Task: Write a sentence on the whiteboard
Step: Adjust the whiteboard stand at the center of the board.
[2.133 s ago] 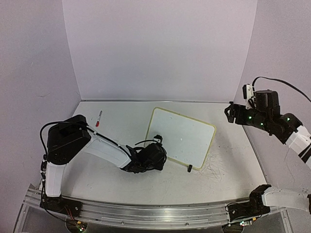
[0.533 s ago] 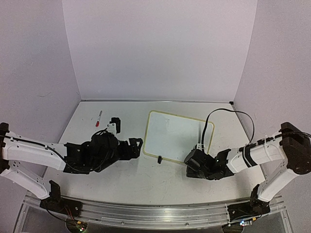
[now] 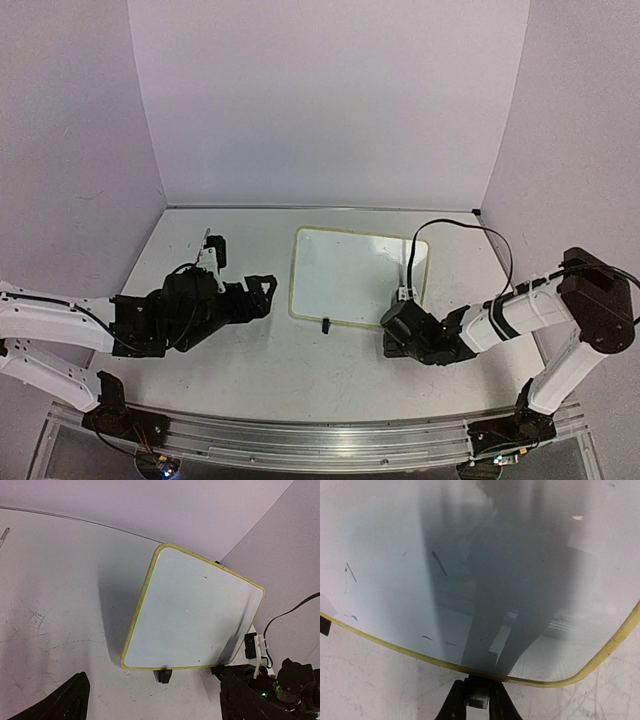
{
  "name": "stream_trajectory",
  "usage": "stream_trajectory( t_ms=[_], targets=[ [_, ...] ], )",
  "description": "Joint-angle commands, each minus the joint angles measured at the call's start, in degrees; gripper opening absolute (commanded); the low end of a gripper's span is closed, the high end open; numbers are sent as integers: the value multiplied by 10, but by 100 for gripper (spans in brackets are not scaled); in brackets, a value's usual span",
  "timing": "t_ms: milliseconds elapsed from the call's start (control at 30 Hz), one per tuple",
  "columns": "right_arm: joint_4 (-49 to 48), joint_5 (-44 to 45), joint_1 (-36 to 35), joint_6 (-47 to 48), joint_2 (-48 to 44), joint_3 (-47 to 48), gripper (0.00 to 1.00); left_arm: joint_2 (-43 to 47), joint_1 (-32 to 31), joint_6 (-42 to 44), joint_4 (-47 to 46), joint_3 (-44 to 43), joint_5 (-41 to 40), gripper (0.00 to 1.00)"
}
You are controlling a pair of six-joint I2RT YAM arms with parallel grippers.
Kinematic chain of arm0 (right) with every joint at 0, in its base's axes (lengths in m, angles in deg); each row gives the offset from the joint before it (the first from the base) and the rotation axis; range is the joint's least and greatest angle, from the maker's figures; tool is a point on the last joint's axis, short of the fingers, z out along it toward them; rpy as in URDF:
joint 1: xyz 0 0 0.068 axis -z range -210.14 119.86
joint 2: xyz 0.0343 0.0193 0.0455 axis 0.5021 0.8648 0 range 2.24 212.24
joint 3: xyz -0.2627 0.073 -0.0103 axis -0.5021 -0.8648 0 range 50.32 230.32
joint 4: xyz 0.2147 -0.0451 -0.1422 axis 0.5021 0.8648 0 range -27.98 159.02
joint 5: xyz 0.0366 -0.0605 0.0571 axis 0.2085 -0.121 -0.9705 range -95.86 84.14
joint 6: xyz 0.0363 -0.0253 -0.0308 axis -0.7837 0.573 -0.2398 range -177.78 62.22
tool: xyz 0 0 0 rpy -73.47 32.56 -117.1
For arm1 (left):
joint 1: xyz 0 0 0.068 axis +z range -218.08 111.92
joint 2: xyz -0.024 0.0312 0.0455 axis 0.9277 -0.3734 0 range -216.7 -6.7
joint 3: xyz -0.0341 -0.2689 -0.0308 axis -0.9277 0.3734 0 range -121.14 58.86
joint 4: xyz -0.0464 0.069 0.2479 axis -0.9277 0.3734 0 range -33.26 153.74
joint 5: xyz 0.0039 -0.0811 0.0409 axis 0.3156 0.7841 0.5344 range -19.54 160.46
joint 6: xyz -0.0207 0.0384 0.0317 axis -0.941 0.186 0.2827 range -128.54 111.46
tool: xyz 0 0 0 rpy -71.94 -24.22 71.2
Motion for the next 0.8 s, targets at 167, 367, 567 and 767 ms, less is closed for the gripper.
stream_trajectory(
  t_ms=[167, 367, 567, 767],
  targets=[
    [-240, -132, 76, 222, 12, -32, 2, 19, 27, 23, 10, 5, 10, 93],
    [-245, -121, 79, 245, 23, -33, 3, 16, 57, 30, 10, 11, 71, 91],
    [-170, -104, 73, 227, -5, -16, 22, -10, 85, 15, 19, 12, 121, 87],
    [-65, -89, 56, 186, -81, 3, 58, -90, 107, -21, 90, -38, 127, 72]
  ],
)
